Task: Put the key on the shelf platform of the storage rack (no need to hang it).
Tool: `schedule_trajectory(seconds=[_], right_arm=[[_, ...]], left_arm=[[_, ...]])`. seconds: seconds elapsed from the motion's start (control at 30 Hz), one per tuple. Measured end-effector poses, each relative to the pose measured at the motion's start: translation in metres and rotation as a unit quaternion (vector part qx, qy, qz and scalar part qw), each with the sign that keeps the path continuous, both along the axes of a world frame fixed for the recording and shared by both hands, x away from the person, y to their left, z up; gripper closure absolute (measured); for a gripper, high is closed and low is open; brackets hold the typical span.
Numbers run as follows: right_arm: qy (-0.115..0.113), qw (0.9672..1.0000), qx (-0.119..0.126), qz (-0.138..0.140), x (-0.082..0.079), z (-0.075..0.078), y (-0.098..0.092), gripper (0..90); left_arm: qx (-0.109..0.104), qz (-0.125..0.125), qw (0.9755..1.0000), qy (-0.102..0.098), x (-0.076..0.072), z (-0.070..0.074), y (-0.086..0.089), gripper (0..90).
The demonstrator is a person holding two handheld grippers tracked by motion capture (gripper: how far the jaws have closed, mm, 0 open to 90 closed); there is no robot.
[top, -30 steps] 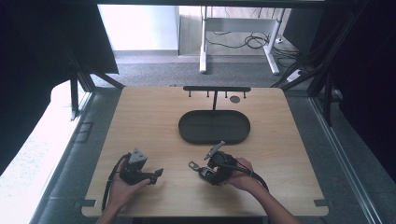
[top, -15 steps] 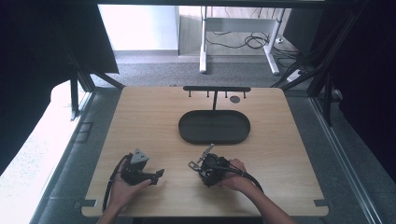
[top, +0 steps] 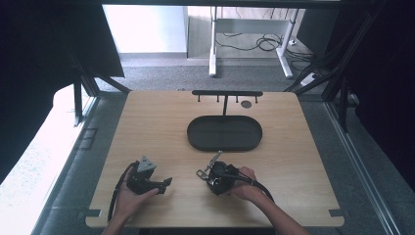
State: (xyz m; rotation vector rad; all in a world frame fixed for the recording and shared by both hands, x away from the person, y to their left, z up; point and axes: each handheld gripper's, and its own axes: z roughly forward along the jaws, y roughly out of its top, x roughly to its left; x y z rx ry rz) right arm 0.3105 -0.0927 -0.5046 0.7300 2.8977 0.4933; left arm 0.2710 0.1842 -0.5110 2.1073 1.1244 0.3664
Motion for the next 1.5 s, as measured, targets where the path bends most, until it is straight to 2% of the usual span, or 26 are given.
schedule_trajectory(seconds=[0.2, 0.37, 0.53, 0.6, 0.77, 1.17, 1.5], right_arm=[[0.002, 0.9998, 0.016, -0.010, 0.006, 0.010, -0.007, 49.3], [-0.002, 0.9991, 0.038, -0.017, 0.007, 0.028, -0.015, 49.4], [-0.014, 0.9984, 0.053, -0.015, 0.007, 0.051, -0.019, 49.4], [-0.015, 0.9982, 0.056, -0.016, 0.007, 0.054, -0.019, 49.4], [-0.029, 0.9969, 0.071, -0.021, 0.010, 0.072, -0.025, 49.4], [-0.040, 0.9956, 0.079, -0.032, 0.022, 0.091, -0.030, 49.5], [-0.044, 0.9958, 0.075, -0.027, 0.034, 0.099, -0.025, 49.4]], left_arm=[[0.000, 0.000, 1.0000, 0.000, 0.000, 0.000, 0.000, 17.9], [0.003, -0.001, 1.0000, 0.001, 0.000, -0.001, -0.001, 17.9], [0.003, -0.002, 1.0000, -0.002, 0.000, 0.000, -0.001, 17.9], [0.003, -0.001, 1.0000, -0.002, 0.000, 0.000, -0.001, 17.9], [0.001, 0.000, 1.0000, 0.000, 0.000, -0.001, -0.001, 17.9], [0.004, 0.000, 1.0000, 0.003, 0.000, -0.002, -0.001, 17.9], [0.005, -0.002, 1.0000, 0.004, 0.000, -0.003, -0.003, 17.9]])
